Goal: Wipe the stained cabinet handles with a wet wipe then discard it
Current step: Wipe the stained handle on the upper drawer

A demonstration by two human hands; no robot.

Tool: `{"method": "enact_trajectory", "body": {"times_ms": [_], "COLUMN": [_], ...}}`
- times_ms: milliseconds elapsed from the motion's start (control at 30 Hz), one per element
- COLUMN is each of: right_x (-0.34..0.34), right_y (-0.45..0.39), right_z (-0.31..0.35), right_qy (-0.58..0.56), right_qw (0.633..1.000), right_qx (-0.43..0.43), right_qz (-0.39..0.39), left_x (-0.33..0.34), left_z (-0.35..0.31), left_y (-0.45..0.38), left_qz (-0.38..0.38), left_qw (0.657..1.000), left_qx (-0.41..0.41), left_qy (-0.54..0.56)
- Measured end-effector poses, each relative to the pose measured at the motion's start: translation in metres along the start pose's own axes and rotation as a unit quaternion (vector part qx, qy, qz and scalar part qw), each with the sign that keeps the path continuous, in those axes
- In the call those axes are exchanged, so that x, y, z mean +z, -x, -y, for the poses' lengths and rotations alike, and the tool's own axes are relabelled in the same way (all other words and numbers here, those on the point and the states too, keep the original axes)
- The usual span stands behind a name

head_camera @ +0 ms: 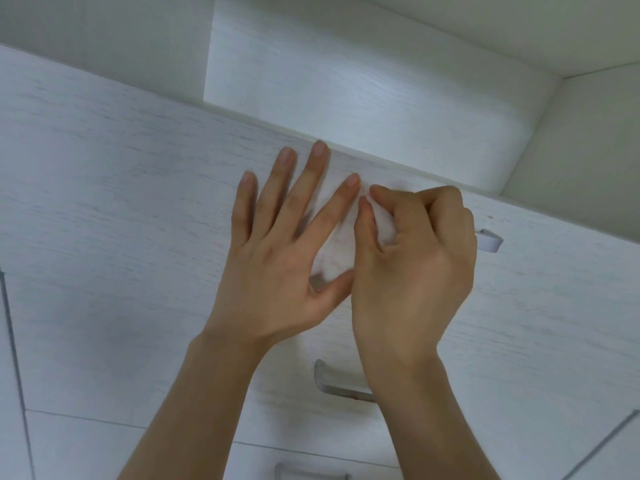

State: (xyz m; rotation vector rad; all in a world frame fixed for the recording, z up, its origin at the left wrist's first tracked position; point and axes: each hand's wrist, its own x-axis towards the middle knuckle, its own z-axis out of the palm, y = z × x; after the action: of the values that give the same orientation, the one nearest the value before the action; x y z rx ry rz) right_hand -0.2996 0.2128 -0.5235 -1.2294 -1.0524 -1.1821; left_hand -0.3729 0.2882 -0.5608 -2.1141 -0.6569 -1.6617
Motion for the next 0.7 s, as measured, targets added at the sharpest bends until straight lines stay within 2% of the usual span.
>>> {"method": "enact_trajectory", "body": {"times_ms": [167, 333, 500, 700], "right_x": [-0.008, -0.029, -0.047, -0.052], "right_y": [0.005, 0.002, -0.009, -0.014], "right_z": [-0.005, -0.028, -0.048, -0.057], "right_qy": [-0.055, -0.079, -0.088, -0.190], "right_qw": [0.998, 0.983, 0.966, 0.915], "right_qx": [0.002, 0.158, 0.237, 0.356], "right_qz": [-0.028, -0.057, -0.054, -0.011], "left_x": [-0.001, -0.001, 0.000, 0.000], "left_z": [0.001, 0.001, 0.000, -0.001], "left_y": [0.000, 0.001, 0.002, 0.002], "left_qz": [-0.003, 0.007, 0.004, 0.018], "left_qw": [1.000, 1.000, 1.000, 1.000], "left_qx": [0.005, -0.001, -0.001, -0.004], "left_qy": [-0.006, -0.009, -0.010, -0.013]}}
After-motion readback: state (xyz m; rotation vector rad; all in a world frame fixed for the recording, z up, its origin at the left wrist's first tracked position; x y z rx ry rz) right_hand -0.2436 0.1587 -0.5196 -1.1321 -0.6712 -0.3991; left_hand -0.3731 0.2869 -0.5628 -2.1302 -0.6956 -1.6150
